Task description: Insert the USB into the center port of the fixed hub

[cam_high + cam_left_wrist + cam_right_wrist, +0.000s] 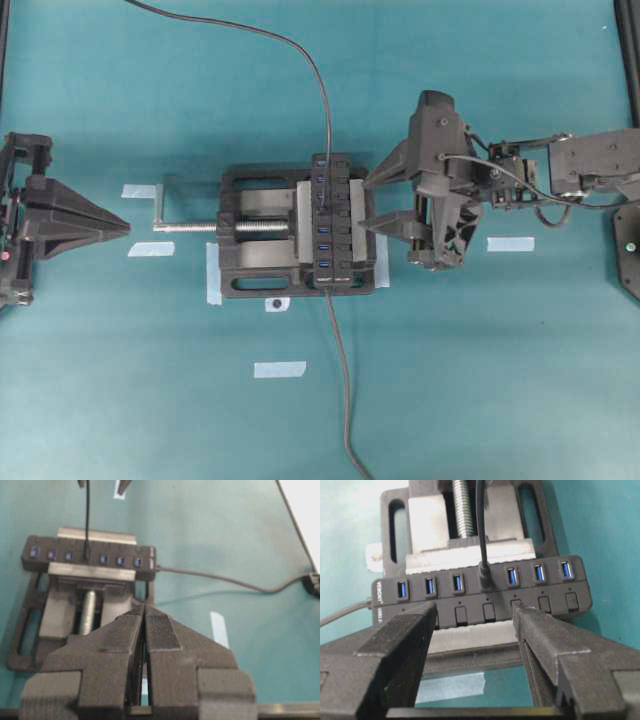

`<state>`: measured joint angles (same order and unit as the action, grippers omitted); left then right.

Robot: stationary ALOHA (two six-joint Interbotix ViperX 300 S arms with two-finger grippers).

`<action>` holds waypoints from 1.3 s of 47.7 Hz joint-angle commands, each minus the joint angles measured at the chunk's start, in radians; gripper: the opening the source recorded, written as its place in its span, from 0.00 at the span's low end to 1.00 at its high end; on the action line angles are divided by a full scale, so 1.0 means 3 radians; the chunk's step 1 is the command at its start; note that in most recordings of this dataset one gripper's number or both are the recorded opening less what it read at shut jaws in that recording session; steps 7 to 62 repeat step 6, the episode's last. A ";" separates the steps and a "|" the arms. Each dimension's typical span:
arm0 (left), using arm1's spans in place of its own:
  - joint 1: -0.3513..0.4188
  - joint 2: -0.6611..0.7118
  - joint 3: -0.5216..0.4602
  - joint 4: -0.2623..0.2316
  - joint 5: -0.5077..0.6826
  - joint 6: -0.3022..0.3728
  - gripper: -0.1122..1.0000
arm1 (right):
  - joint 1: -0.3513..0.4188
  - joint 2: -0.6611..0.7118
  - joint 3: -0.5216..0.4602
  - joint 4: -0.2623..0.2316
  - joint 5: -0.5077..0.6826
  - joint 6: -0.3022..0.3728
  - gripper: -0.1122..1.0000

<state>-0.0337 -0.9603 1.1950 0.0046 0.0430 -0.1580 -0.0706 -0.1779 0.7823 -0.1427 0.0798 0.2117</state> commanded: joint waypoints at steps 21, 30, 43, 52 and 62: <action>0.0000 0.0015 -0.0046 0.0005 -0.0031 -0.0005 0.11 | 0.0005 -0.0056 -0.0026 0.0000 -0.0015 0.0036 0.72; 0.0000 0.0015 -0.0046 0.0005 -0.0031 -0.0005 0.11 | 0.0005 -0.0056 -0.0026 0.0000 -0.0015 0.0036 0.72; 0.0000 0.0015 -0.0046 0.0005 -0.0031 -0.0005 0.11 | 0.0005 -0.0056 -0.0026 0.0000 -0.0015 0.0036 0.72; 0.0000 0.0015 -0.0046 0.0005 -0.0031 -0.0005 0.11 | 0.0005 -0.0056 -0.0026 0.0000 -0.0015 0.0036 0.72; 0.0000 0.0015 -0.0046 0.0005 -0.0031 -0.0005 0.11 | 0.0005 -0.0056 -0.0026 0.0000 -0.0015 0.0036 0.72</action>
